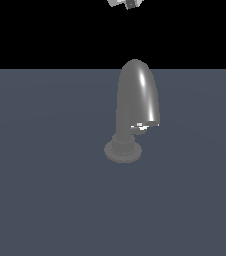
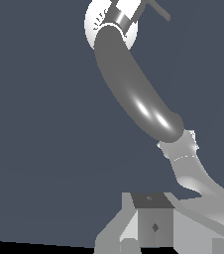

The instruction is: Turn on the faucet by rotating a designated handle.

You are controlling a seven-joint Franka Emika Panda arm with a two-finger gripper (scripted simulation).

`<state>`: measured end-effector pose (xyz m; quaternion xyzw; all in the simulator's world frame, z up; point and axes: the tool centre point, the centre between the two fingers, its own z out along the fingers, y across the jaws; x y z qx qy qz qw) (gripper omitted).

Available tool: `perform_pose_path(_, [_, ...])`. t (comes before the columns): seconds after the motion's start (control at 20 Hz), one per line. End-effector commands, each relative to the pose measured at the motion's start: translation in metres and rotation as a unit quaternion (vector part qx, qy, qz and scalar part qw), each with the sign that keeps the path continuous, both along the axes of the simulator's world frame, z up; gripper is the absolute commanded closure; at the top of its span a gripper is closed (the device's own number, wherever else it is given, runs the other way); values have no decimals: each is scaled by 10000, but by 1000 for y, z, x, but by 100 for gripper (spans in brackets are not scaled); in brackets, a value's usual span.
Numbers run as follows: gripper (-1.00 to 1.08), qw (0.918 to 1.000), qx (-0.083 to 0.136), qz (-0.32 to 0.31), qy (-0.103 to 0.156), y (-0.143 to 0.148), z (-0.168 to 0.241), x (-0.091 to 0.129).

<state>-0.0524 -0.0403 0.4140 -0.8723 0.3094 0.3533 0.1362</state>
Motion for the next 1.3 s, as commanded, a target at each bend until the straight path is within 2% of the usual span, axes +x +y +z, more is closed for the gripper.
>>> perform_pose_path(0.0, [108,9995,93,-196,247,-5,-10,9])
perform_pose_path(0.3, [108,9935,325,-684,855,-18,-37,30])
perform_pose_path(0.55, [108,9823,534,-1122,1399,-30,-64,44])
perform_pose_path(0.9, [108,9586,814,-1711,2124,-46,-103,56])
perform_pose_path(1.25, [108,9279,1065,-2249,2776,-60,-142,61])
